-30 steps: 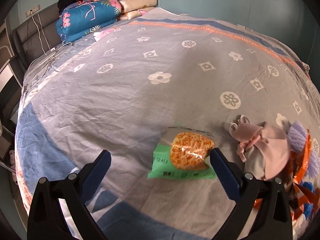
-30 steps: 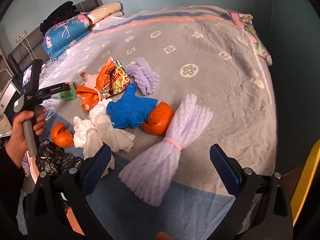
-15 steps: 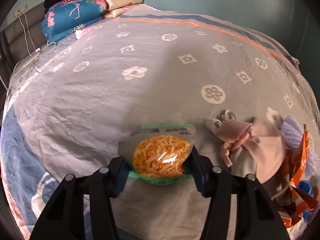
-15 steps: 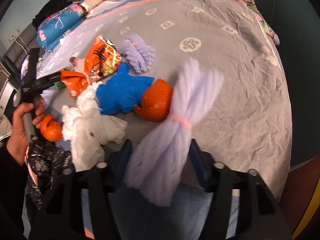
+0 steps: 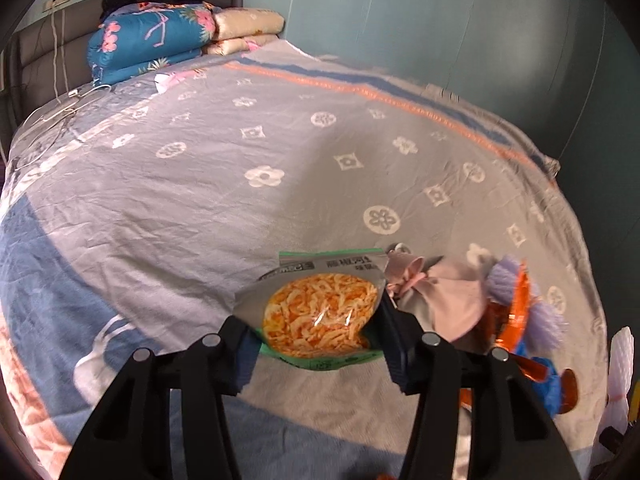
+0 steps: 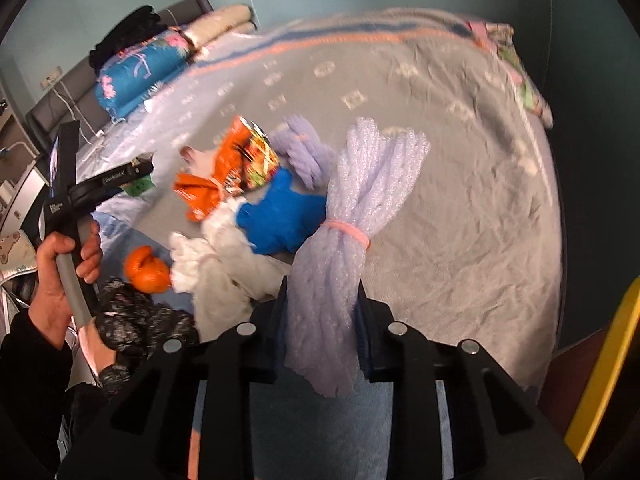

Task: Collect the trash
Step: 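Close the left tool on the snack bag while the right tool grips the rope bundle, then carry the snack bag and rope bundle with both tools over the yellow bin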

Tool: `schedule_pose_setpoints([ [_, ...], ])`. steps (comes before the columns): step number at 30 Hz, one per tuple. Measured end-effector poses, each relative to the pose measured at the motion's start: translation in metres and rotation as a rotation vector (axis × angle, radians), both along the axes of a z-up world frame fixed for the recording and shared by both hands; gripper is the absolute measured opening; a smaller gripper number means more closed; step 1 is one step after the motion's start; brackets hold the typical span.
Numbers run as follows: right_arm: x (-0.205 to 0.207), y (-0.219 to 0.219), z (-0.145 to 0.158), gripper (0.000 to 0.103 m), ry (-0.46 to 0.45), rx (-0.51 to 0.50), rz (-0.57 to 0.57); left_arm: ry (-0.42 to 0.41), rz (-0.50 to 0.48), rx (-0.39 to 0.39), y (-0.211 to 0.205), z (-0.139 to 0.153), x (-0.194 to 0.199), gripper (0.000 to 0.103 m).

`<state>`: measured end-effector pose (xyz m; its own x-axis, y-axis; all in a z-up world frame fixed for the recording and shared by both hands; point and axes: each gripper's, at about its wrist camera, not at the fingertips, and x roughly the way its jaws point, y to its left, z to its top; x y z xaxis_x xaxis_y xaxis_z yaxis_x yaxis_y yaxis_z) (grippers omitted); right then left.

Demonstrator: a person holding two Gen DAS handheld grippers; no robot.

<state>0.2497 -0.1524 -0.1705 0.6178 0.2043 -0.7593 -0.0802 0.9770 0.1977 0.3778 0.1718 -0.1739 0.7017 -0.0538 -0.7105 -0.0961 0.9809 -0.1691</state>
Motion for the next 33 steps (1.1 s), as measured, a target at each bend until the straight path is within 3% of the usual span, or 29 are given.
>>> schedule_pose_setpoints([
  [17,-0.066,0.011,0.090,0.027,-0.216,0.000,0.104,-0.238,0.085,0.027,0.015,0.122,-0.114,0.049],
  [22,-0.084,0.004,0.111,0.027,-0.255,-0.008,0.112,-0.288,0.073,0.022,-0.005,0.149,-0.147,0.049],
  [33,-0.126,-0.036,0.146,0.027,-0.332,0.005,0.074,-0.352,-0.072,-0.030,-0.080,0.179,-0.201,0.050],
])
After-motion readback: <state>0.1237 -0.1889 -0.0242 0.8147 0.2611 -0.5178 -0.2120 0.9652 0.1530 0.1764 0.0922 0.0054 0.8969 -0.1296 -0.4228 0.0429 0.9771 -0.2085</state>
